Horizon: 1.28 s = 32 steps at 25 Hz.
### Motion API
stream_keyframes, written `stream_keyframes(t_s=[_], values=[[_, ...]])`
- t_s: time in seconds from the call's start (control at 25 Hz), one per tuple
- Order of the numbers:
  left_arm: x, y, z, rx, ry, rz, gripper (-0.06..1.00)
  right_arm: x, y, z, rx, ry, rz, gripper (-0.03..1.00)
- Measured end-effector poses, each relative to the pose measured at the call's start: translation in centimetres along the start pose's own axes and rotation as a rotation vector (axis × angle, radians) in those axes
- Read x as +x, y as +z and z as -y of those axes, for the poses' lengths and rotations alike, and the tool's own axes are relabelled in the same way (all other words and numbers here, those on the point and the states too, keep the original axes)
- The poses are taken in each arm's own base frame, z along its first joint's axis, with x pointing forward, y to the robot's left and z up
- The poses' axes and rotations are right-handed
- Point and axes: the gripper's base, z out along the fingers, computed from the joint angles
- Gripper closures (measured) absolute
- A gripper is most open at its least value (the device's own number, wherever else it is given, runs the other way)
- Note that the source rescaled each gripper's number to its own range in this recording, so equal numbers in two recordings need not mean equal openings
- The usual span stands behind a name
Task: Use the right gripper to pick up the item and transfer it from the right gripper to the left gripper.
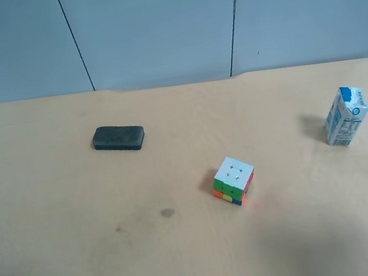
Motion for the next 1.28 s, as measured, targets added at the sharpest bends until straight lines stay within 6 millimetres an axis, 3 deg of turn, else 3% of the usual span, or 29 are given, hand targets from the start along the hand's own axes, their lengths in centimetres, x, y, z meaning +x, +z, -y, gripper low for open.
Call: stream_keyframes(t_s=[0.12, 0.36, 0.4, 0.44, 0.68, 0.92, 1.04, 1.16, 1.28], values=[[0.0, 0.0, 0.0, 0.0, 0.0, 0.0, -0.05, -1.6, 1.1, -0.3, 0.007, 0.014, -0.057, -0.03], [0.0, 0.0, 0.0, 0.0, 0.006, 0.0, -0.05, -6.6, 3.2, -1.3, 0.011, 0.01, -0.095, -0.03], [0.0, 0.0, 0.0, 0.0, 0.0, 0.0, -0.05, -6.6, 3.2, -1.3, 0.011, 0.01, -0.095, -0.03], [0.0, 0.0, 0.0, 0.0, 0.0, 0.0, -0.05, -8.0, 4.4, -1.6, 0.02, 0.007, -0.146, -0.03], [0.0, 0.0, 0.0, 0.0, 0.0, 0.0, -0.05, -11.9, 9.8, -2.4, 0.061, -0.009, -0.321, -0.03], [0.0, 0.0, 0.0, 0.0, 0.0, 0.001, -0.05, -14.3, 16.7, -3.1, 0.11, 0.019, -0.517, -0.03], [0.0, 0.0, 0.0, 0.0, 0.0, 0.001, -0.05, -15.1, 19.1, -3.2, 0.122, 0.009, -0.573, -0.03], [0.0, 0.0, 0.0, 0.0, 0.0, 0.001, -0.05, -15.5, 20.6, -2.6, 0.138, 0.006, -0.61, -0.03], [0.0, 0.0, 0.0, 0.0, 0.0, 0.001, -0.05, -15.2, 21.7, -0.7, 0.161, 0.044, -0.66, -0.03]])
